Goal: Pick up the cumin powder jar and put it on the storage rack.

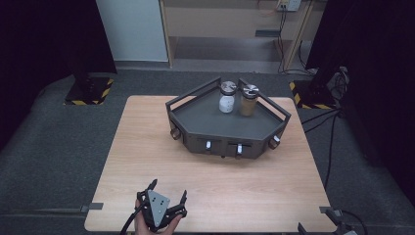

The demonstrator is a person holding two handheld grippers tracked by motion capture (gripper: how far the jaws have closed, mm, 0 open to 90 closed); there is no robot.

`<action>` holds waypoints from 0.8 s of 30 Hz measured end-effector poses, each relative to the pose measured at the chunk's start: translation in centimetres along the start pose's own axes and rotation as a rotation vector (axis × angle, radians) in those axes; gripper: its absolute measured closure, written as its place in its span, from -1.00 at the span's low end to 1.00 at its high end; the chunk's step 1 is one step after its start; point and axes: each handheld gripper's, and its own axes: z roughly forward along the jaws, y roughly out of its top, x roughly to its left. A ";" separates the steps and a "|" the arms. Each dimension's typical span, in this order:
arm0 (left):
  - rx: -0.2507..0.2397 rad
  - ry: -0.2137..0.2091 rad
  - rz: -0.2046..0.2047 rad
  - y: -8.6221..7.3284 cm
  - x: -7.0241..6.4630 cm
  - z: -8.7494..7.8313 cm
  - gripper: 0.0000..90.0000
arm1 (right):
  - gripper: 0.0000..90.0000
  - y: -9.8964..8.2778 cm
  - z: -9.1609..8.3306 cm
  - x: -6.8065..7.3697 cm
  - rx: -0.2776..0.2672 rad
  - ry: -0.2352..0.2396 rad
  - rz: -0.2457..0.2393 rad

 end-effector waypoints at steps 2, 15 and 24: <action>0.000 0.000 0.001 0.0 0.0 0.0 -0.95 | -0.92 0.0 0.0 0.0 -0.001 -0.001 0.001; 0.002 0.001 0.002 0.0 0.0 0.0 -0.95 | -0.92 0.0 0.0 0.0 0.003 0.001 -0.003; 0.003 0.000 -0.002 0.0 0.1 0.1 -0.95 | -0.92 0.0 0.0 -0.1 -0.002 -0.002 -0.002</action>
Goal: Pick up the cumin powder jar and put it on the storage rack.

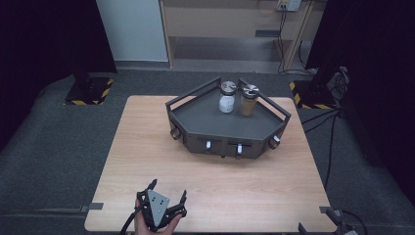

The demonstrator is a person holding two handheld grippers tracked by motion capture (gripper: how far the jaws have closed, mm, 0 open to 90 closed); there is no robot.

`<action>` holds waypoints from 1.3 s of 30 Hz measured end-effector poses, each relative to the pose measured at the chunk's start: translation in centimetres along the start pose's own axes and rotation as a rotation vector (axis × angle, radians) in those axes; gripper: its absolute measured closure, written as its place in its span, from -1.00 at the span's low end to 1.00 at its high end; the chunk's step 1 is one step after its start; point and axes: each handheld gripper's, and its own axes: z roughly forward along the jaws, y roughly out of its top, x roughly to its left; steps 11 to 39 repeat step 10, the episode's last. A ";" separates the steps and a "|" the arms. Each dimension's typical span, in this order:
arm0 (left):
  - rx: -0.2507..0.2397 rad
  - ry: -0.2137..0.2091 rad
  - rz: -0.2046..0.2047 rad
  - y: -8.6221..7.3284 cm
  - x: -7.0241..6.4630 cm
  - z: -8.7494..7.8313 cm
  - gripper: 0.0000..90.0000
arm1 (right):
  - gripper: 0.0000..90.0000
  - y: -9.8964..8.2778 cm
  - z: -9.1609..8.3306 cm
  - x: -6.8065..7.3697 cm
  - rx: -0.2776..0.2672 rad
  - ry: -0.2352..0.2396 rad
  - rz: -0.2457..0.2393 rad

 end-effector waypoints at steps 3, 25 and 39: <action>0.004 -0.004 -0.011 0.0 0.1 0.1 -0.95 | -0.92 0.0 0.0 0.0 -0.003 0.002 -0.008; 0.015 0.003 -0.046 0.1 0.1 0.0 -0.97 | -0.94 -0.3 0.1 -0.2 -0.009 -0.001 0.001; 0.015 0.003 -0.046 0.1 0.1 0.0 -0.97 | -0.94 -0.3 0.1 -0.2 -0.009 -0.001 0.001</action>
